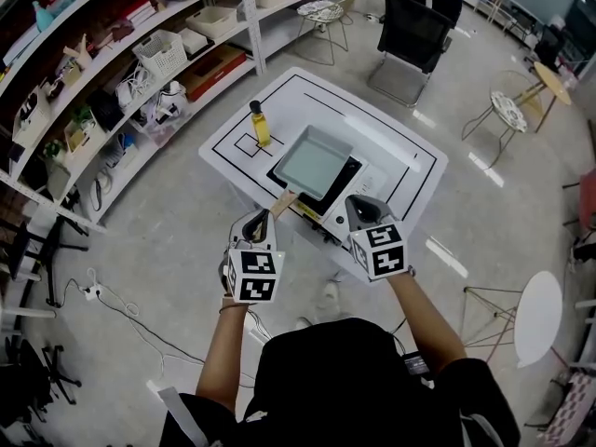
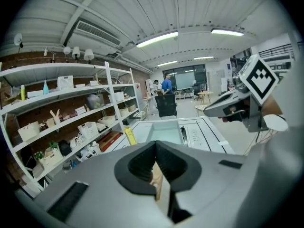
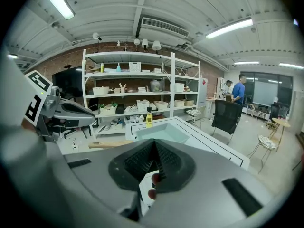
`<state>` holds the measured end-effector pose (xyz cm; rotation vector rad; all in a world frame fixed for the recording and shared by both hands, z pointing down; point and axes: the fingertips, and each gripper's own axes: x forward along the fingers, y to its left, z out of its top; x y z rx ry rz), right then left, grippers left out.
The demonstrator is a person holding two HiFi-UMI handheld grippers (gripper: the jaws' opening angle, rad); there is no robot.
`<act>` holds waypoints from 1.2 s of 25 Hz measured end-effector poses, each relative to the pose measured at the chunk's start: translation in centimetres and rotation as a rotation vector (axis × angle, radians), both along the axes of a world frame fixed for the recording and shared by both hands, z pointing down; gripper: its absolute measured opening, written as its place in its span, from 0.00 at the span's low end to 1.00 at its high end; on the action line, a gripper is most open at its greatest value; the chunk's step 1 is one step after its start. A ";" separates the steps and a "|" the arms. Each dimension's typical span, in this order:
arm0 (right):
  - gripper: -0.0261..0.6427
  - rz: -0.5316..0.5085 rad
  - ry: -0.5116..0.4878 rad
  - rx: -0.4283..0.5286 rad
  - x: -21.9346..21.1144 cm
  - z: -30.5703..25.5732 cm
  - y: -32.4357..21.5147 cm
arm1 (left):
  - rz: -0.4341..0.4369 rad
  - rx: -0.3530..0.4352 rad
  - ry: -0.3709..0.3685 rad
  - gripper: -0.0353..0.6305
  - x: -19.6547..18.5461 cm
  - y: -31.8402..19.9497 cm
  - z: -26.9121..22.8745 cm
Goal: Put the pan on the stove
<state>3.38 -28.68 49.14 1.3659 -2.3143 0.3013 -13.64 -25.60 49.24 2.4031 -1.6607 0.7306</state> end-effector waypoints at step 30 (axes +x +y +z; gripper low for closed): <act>0.04 0.014 -0.062 0.205 -2.5 -7.4 10.8 | -0.015 0.168 0.204 0.07 0.0 10.9 -7.7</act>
